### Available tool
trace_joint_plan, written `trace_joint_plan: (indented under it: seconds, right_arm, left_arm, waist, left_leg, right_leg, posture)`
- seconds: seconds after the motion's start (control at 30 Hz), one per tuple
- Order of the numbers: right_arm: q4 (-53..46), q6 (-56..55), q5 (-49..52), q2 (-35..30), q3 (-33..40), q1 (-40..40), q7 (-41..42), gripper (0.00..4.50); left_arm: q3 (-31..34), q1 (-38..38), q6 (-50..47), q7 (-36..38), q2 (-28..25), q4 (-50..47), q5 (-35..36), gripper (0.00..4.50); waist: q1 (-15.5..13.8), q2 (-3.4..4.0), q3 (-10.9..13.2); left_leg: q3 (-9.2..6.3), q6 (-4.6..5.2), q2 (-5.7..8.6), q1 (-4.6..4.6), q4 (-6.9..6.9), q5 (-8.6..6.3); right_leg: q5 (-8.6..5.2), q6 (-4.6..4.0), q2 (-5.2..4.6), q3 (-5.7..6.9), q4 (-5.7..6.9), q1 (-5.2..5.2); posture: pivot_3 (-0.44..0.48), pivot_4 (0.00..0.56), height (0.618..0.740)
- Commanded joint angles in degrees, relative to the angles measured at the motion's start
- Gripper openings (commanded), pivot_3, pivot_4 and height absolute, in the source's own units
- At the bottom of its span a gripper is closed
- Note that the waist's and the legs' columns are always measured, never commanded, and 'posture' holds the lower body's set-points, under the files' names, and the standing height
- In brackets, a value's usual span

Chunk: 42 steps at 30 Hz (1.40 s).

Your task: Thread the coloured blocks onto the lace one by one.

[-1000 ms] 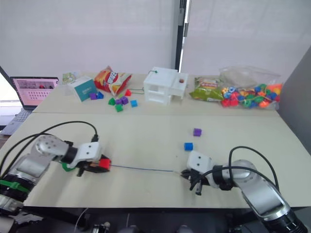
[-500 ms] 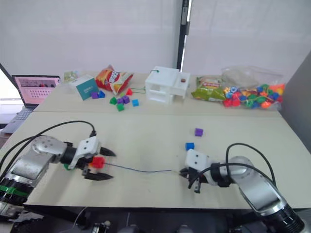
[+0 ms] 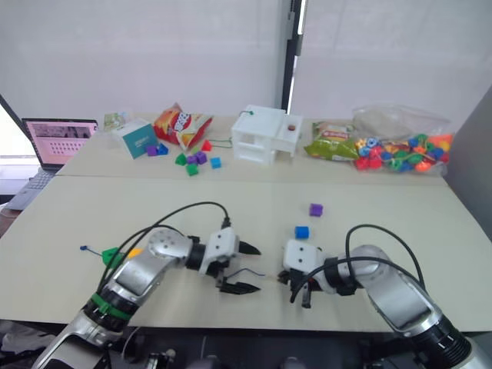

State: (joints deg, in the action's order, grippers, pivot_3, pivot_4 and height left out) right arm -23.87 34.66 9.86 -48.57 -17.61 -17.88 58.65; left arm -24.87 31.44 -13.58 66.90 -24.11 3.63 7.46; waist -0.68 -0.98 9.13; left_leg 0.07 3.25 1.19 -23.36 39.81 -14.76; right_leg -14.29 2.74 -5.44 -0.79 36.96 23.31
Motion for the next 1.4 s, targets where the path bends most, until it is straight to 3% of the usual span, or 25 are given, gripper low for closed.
trace_joint_plan:
  seconds: [0.03, 0.23, 0.7, 1.13, 1.4]
  right_arm:
    - [-1.51, -0.20, -0.56, -0.58, -0.25, -0.93, 0.66, 0.00]
    - [-1.53, 0.02, -0.76, -0.53, -0.57, -1.31, 0.61, 0.00]
    - [-2.19, 0.90, -0.52, -0.55, -0.40, -0.87, 0.09, 0.00]
    - [-3.48, 2.92, 0.78, -0.66, -0.84, -0.14, 0.74, 0.00]
    - [-7.55, 10.40, 4.66, 2.50, 8.95, 4.65, -7.11, 2.79]
  left_arm:
    - [-1.33, 1.83, 3.55, 1.02, 1.26, 3.54, -1.61, 4.48]
    - [-1.90, 4.08, 2.80, 0.15, 3.09, 5.49, -3.39, 4.48]
    - [-4.02, 3.44, 0.68, -0.89, 4.60, 4.15, -5.85, 0.03]
    - [-2.90, 4.21, -1.02, -1.39, 5.28, 4.08, -5.70, 0.03]
    - [-1.20, 3.24, -1.11, -0.18, 1.37, 3.39, -5.44, 0.00]
  waist:
    - [0.00, 0.00, 0.00]
    - [-0.12, 0.00, 0.00]
    - [-0.09, 0.00, 0.00]
    - [-0.14, 0.00, 0.00]
    - [-0.04, 0.00, 0.00]
  left_leg:
    - [0.00, 0.00, 0.00, -0.01, 0.01, 0.00]
    - [-0.02, 0.00, 0.02, -0.03, 0.02, 0.00]
    - [-0.02, 0.00, 0.02, -0.03, 0.03, 0.00]
    - [-0.03, 0.01, 0.01, -0.01, 0.03, 0.00]
    - [-0.04, 0.01, 0.00, -0.02, 0.02, 0.00]
  right_leg:
    - [0.00, 0.00, 0.00, 0.00, -0.01, 0.00]
    - [0.00, 0.01, -0.02, 0.01, -0.01, -0.01]
    - [0.00, 0.01, -0.03, 0.01, -0.01, -0.01]
    - [0.00, 0.01, -0.03, 0.02, -0.02, -0.03]
    - [0.00, 0.01, -0.03, 0.02, 0.00, -0.02]
  posture:
    - [0.000, 0.150, 0.740]
    - [0.000, 0.150, 0.740]
    - [0.000, 0.150, 0.740]
    - [0.000, 0.150, 0.740]
    - [0.000, 0.150, 0.740]
